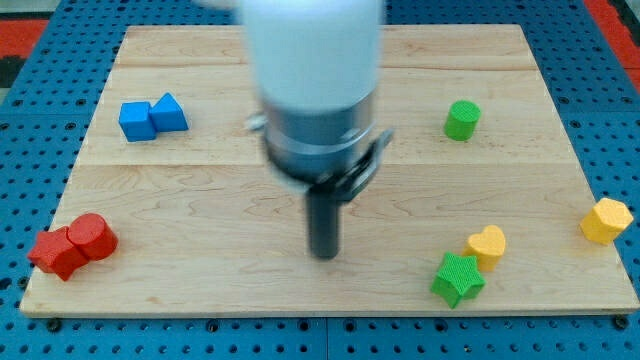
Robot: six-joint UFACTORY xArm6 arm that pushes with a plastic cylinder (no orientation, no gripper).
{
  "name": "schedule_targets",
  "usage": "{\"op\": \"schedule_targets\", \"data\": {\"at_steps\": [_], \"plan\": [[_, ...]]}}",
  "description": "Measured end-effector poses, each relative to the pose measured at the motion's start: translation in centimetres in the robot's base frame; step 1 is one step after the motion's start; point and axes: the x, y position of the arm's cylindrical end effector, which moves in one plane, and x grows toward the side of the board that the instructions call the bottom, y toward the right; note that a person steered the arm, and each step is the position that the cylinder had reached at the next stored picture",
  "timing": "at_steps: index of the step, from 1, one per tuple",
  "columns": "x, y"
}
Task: Separate the yellow heart and green star
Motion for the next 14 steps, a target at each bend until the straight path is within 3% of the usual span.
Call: {"op": "schedule_targets", "data": {"at_steps": [1, 2, 3, 4, 5, 6, 7, 8, 9, 11, 12, 13, 14], "plan": [[-2.6, 9.4], [-2.1, 17.7], [-5.0, 19.9], [-5.9, 28.4], [-6.0, 32.2], [-2.7, 32.1], [3.1, 30.4], [0.9, 28.6], [0.2, 32.0], [-1.6, 24.5], [6.3, 25.4], [8.4, 21.7], [7.0, 14.4]]}}
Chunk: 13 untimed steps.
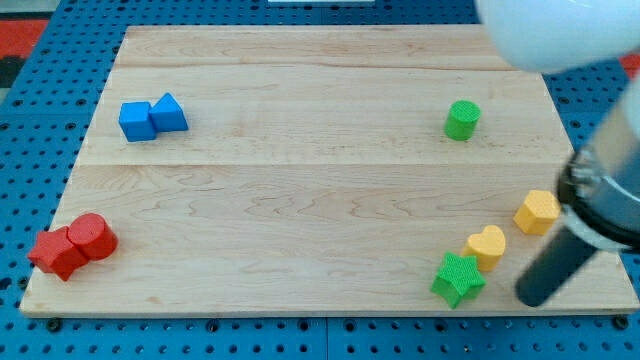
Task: Separate the yellow heart and green star
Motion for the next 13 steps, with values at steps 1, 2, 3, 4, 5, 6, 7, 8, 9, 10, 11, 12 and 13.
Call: {"op": "schedule_targets", "data": {"at_steps": [1, 2, 3, 4, 5, 6, 7, 8, 9, 10, 11, 12, 13], "plan": [[-0.1, -4.3], [0.0, -8.5], [1.5, -8.0], [1.5, -8.0], [1.5, -9.2], [0.9, -13.9], [-3.4, -15.5], [-4.9, -11.8], [-1.1, -12.4], [-2.8, -17.6], [-4.8, -11.9], [-7.4, -9.2], [-4.3, -10.4]]}}
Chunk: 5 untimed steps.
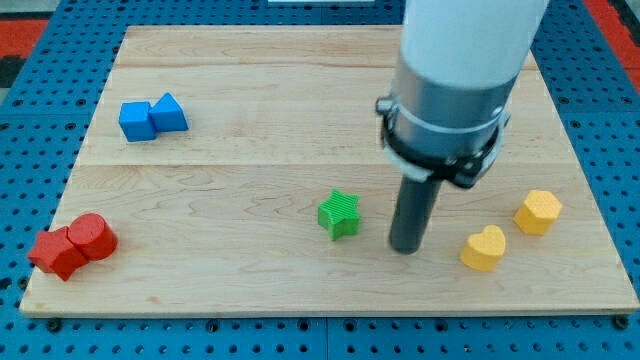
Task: Separate the yellow heart and green star
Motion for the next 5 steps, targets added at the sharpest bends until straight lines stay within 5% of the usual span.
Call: {"op": "schedule_targets", "data": {"at_steps": [1, 2, 3, 5], "plan": [[-0.1, -8.2], [-3.2, -8.1], [-5.2, -4.5], [-1.6, 1.6]]}}
